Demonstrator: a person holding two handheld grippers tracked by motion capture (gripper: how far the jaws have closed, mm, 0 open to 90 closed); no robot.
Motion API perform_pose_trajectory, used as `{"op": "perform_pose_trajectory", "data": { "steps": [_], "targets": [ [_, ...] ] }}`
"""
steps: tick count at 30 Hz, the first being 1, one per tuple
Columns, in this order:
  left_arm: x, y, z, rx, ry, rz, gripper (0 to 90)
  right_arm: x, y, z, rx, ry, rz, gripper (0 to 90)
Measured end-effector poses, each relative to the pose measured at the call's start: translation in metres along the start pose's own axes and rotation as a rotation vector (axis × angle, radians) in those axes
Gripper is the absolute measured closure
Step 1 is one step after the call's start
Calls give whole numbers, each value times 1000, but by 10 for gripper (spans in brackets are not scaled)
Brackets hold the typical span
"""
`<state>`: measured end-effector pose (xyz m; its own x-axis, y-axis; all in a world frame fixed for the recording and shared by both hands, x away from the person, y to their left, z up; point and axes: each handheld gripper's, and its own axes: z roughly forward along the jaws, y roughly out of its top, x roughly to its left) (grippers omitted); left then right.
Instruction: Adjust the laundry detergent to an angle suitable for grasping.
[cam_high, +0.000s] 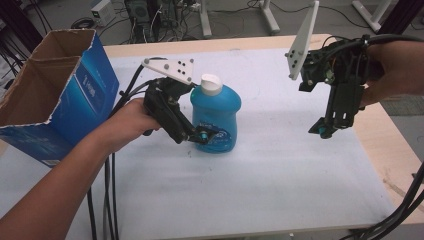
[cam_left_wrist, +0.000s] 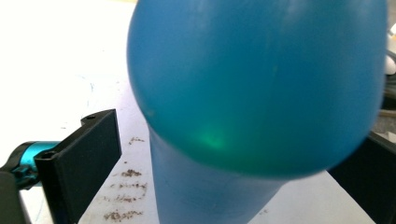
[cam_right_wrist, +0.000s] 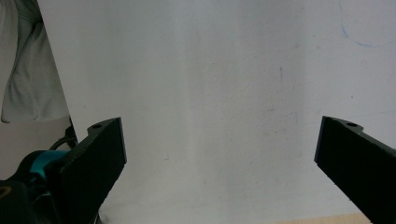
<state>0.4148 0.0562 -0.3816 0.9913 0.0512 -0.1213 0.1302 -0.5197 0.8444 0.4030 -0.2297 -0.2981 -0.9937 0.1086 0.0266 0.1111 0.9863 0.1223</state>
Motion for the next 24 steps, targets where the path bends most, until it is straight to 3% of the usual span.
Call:
{"op": "perform_pose_trajectory", "data": {
  "steps": [6, 8, 14, 18, 24],
  "targets": [
    [-3, 4, -5, -12, 16, 12, 16, 1, 0, -1, -3, -4, 1, 15],
    [-6, 7, -11, -34, 26, 6, 16, 2, -1, -2, -6, -5, -6, 15],
    [-11, 15, -23, -38, 50, -8, 16, 4, -1, -3, -10, -8, -6, 15],
    [-16, 22, -33, -23, 89, -5, 16, 5, -1, -4, -11, -12, -4, 15],
    [-20, 34, -49, 37, 100, 6, 16, 6, -2, -6, -17, -14, -9, 15]
  ]
}}
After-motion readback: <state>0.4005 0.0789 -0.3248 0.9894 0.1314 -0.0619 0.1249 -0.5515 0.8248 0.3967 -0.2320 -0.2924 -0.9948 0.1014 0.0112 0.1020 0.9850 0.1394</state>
